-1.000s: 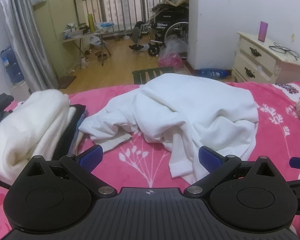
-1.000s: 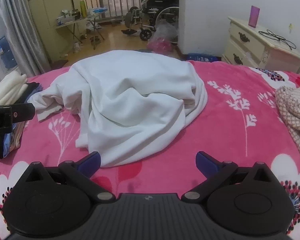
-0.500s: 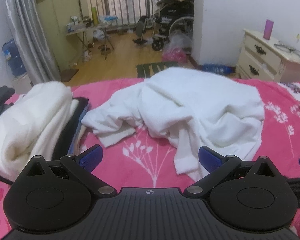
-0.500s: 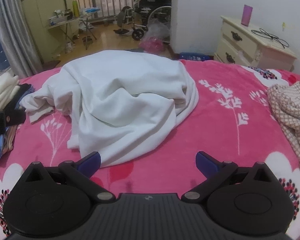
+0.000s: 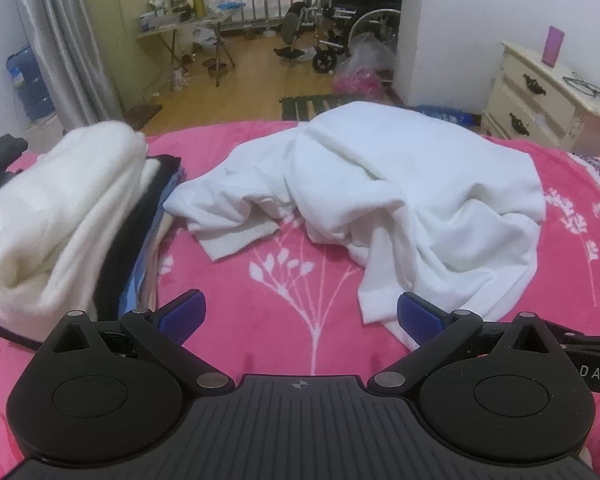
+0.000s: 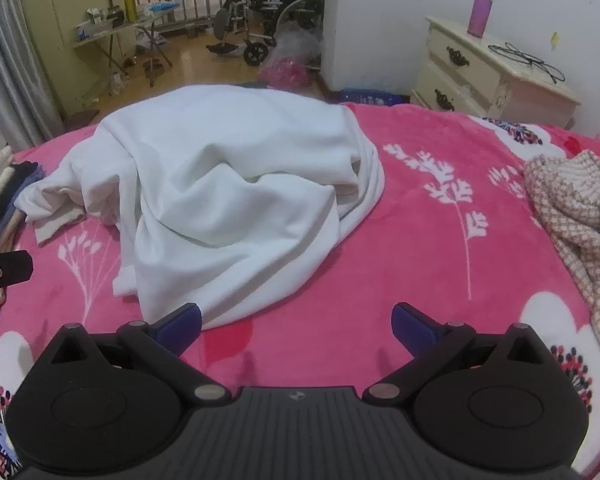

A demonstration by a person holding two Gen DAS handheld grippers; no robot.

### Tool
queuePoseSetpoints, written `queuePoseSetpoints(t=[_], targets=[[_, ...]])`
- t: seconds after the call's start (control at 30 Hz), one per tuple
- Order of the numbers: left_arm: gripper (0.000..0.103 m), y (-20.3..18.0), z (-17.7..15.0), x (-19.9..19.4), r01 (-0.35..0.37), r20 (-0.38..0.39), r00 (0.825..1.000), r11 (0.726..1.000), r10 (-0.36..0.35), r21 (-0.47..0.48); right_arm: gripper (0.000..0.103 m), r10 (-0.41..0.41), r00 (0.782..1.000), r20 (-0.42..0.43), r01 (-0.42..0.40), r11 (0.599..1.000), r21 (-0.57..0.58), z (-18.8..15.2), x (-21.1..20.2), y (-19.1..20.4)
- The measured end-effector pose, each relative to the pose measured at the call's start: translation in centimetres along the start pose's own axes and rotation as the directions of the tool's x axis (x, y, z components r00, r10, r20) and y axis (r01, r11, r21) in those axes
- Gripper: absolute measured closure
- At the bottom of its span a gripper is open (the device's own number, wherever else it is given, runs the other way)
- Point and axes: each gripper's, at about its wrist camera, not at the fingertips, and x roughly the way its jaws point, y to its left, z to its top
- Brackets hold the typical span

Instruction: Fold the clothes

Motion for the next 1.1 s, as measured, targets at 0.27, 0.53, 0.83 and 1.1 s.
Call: queuePoseSetpoints(t=[0.27, 0.53, 0.83, 1.1], targets=[[0.0, 0.31, 0.15, -0.08, -0.025, -0.021, 0.999, 0.999, 0.025, -0.027, 0.0, 0.01, 1.0, 0.001, -0.01, 1.0, -0.026, 0.24, -0.29, 0.7], [0.0, 0.33, 0.14, 0.15, -0.036, -0.042, 0.999, 0.999, 0.035, -0.032, 0.0, 0.0, 1.0, -0.004, -0.001, 1.0, -0.031, 0.39, -0.24, 0.75], [0.0, 0.36, 0.14, 0.38, -0.034, -0.053, 0.998, 0.999, 0.032, -0.034, 0.0, -0.009, 1.0, -0.006, 0.009, 0.999, -0.032, 0.43, -0.08, 0.69], [0.0, 0.44, 0.08, 0.3, -0.037, -0.057, 0.998, 0.999, 0.035, -0.039, 0.0, -0.011, 1.0, -0.006, 0.011, 0.999, -0.041, 0.35, -0.07, 0.79]])
